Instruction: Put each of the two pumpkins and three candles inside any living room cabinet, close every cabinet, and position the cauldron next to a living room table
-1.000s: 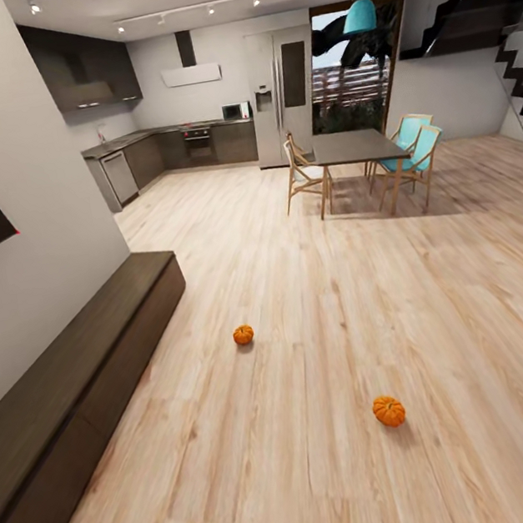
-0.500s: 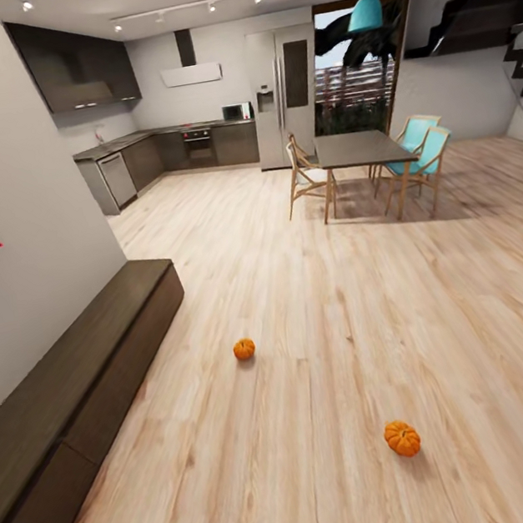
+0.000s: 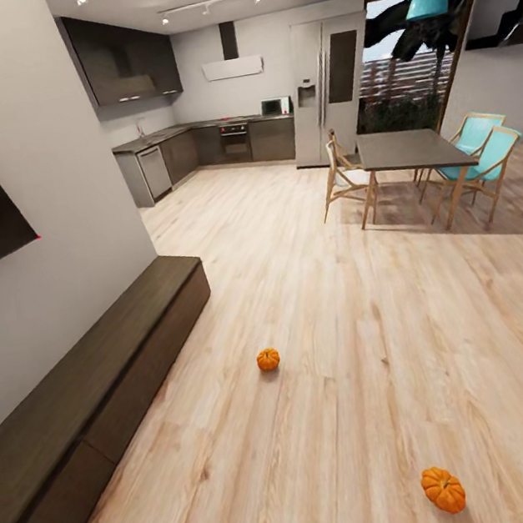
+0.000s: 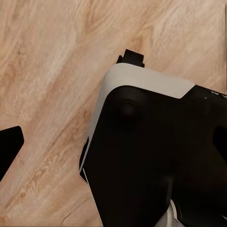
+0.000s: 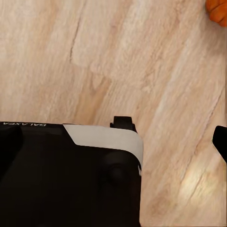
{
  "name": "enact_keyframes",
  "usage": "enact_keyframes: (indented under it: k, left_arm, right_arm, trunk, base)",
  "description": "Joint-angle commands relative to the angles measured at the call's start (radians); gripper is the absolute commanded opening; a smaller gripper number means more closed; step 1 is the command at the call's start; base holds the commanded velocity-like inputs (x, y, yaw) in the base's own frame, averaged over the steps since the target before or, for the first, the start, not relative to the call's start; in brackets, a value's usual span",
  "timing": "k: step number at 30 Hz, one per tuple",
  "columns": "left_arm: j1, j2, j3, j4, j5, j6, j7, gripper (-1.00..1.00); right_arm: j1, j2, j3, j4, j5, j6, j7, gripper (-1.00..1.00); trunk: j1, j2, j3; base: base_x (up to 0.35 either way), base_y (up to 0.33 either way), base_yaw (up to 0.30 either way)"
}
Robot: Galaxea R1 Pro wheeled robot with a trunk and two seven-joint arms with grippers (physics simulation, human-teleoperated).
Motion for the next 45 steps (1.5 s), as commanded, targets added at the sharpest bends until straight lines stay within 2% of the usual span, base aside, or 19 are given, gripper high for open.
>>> enact_keyframes:
  k: [1, 32, 45]
  left_arm:
    - [0.0, 0.0, 0.0, 0.0, 0.0, -0.001, 0.0, 1.0]
    - [0.0, 0.003, 0.0, 0.0, 0.0, -0.011, 0.0, 1.0]
    - [0.0, 0.003, 0.0, 0.0, 0.0, -0.011, 0.0, 1.0]
  right_arm:
    - [0.0, 0.0, 0.0, 0.0, 0.0, 0.0, 0.0, 1.0]
    - [0.0, 0.002, 0.0, 0.0, 0.0, 0.0, 0.0, 1.0]
    - [0.0, 0.003, 0.0, 0.0, 0.0, 0.0, 0.0, 1.0]
  trunk:
    - [0.0, 0.0, 0.0]
    - [0.0, 0.0, 0.0]
    - [0.0, 0.0, 0.0]
  base:
    - [0.295, -0.185, 0.285]
    - [0.271, -0.224, 0.285]
    - [0.281, -0.154, 0.285]
